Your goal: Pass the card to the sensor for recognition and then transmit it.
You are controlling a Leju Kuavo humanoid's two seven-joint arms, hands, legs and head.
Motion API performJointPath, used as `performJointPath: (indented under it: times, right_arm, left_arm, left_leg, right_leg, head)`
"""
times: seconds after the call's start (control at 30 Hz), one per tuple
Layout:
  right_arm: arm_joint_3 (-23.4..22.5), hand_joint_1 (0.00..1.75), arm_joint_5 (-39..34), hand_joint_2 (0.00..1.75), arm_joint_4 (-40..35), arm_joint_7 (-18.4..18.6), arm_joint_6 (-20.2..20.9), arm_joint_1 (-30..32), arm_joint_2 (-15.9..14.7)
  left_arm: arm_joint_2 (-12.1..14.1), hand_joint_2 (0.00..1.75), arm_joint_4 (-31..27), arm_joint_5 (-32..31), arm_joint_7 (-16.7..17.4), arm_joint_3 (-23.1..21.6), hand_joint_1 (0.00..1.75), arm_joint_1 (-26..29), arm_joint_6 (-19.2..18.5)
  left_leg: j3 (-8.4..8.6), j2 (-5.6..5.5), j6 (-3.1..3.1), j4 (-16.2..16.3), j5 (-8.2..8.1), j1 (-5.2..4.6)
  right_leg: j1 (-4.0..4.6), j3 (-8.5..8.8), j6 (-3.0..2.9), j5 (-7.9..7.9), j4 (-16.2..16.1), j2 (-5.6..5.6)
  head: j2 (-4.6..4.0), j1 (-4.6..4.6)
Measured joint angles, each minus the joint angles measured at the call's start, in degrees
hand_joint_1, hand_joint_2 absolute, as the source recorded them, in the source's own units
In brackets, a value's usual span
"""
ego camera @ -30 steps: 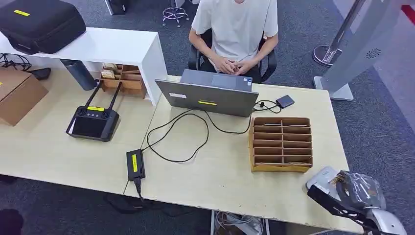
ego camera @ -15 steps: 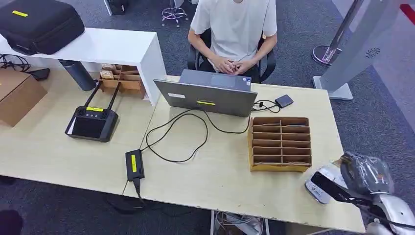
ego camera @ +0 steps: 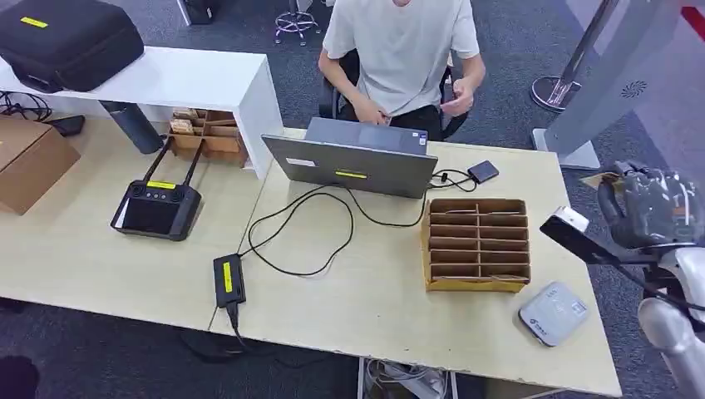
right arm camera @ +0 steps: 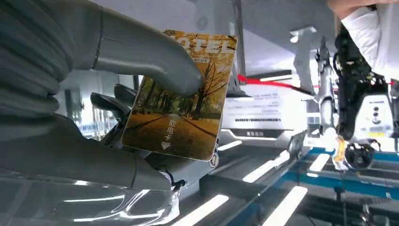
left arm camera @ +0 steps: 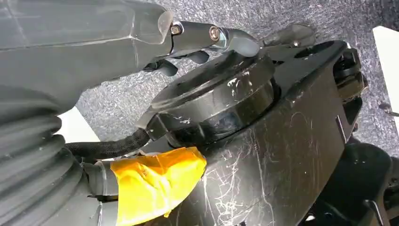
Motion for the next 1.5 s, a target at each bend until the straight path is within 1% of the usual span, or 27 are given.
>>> performJointPath:
  times: [0.13,0.27,0.5,0.63,0.77,1.03,1.07,1.13,1.2,1.3,1.5]
  right_arm:
    - [4.56,1.75,2.81,1.75,3.64,0.09,0.92,-6.63,0.07]
    - [9.93,1.75,6.43,1.75,9.12,1.42,1.07,-12.75,1.34]
    - [17.63,1.75,8.68,1.75,16.76,2.69,0.79,-18.55,4.87]
    - [20.54,1.75,9.35,1.75,19.44,3.3,1.05,-20.48,7.01]
    - [22.48,1.75,9.77,1.75,21.63,3.65,1.09,-22.37,8.68]
    - [24.48,1.75,9.27,1.75,25.18,3.21,-0.09,-24.12,10.56]
    - [24.67,0.0,9.27,1.75,25.31,3.24,-0.04,-24.33,10.78]
    - [25.07,0.0,9.13,1.75,25.57,3.34,-0.02,-24.65,11.1]
    - [25.37,0.0,8.7,1.75,25.94,3.1,-0.31,-24.67,11.13]
    - [25.55,0.0,8.52,1.75,26.47,2.99,-0.66,-24.68,11.13]
    - [25.77,0.0,8.41,1.75,26.86,3.36,-0.28,-24.75,11.23]
  left_arm:
    - [0.07,1.75,0.59,-0.9,-0.02,-0.68,0.0,-0.5,-1.18]
    - [0.04,1.75,1.25,-2.14,0.59,-1.44,0.0,-1.21,-2.14]
    - [-0.15,1.75,2.16,-4.17,1.77,-1.51,0.0,-1.87,-3.28]
    - [-0.2,1.75,2.27,-5.29,2.3,-1.51,0.0,-2.08,-3.43]
    - [-0.22,1.75,2.32,-6.21,2.8,-1.49,0.0,-2.2,-3.54]
    - [-0.68,1.75,4.18,-6.91,2.6,-1.29,0.0,-2.5,-6.21]
    - [-0.72,1.75,4.42,-6.91,2.65,-1.29,0.0,-2.54,-6.27]
    - [-0.96,1.75,4.83,-6.99,2.82,-1.27,0.0,-2.62,-6.51]
    - [-1.01,1.75,5.38,-7.02,2.65,-1.22,0.0,-2.63,-7.91]
    - [-1.01,1.75,6.12,-6.99,2.38,-1.14,0.0,-2.65,-8.94]
    - [-1.71,1.75,7.47,-6.99,3.1,-0.35,0.0,-2.73,-9.35]
  left_leg:
    - [0.03,-0.06,-0.01,0.0,0.02,0.01]
    - [0.05,-0.07,-0.02,0.0,0.03,0.01]
    - [0.03,-0.15,-0.05,0.0,0.1,0.02]
    - [0.03,-0.18,-0.05,0.0,0.1,0.01]
    - [0.04,-0.17,-0.05,0.0,0.1,0.01]
    - [0.05,-0.19,-0.05,0.0,0.1,-0.01]
    - [0.05,-0.19,-0.05,0.0,0.1,-0.02]
    - [0.06,-0.23,-0.05,0.0,0.1,-0.01]
    - [0.02,-0.29,-0.05,0.0,0.1,-0.01]
    - [0.03,-0.27,-0.05,0.0,0.1,0.0]
    - [0.04,-0.26,-0.05,0.0,0.1,-0.01]
  right_leg:
    - [0.0,0.04,-0.01,0.01,0.01,-0.04]
    - [0.0,0.04,-0.02,0.02,0.05,-0.05]
    - [0.0,0.02,-0.02,0.01,0.07,-0.09]
    - [0.0,0.01,-0.02,0.01,0.07,-0.11]
    - [0.0,0.01,-0.02,0.01,0.06,-0.1]
    - [-0.01,0.02,-0.02,0.01,0.07,-0.1]
    - [-0.01,0.02,-0.02,0.01,0.06,-0.09]
    - [-0.01,0.01,-0.02,0.01,0.05,-0.12]
    - [-0.01,0.01,-0.02,0.01,0.06,-0.22]
    - [-0.01,0.02,-0.02,0.01,0.06,-0.2]
    - [-0.01,0.02,-0.02,0.01,0.06,-0.19]
  head:
    - [0.0,-0.02]
    - [0.0,-0.04]
    - [0.0,0.0]
    - [0.0,-0.02]
    - [0.0,-0.02]
    - [0.0,0.0]
    - [0.0,-0.04]
    - [0.0,-0.02]
    - [0.0,-0.02]
    - [0.0,-0.02]
    - [0.0,-0.02]
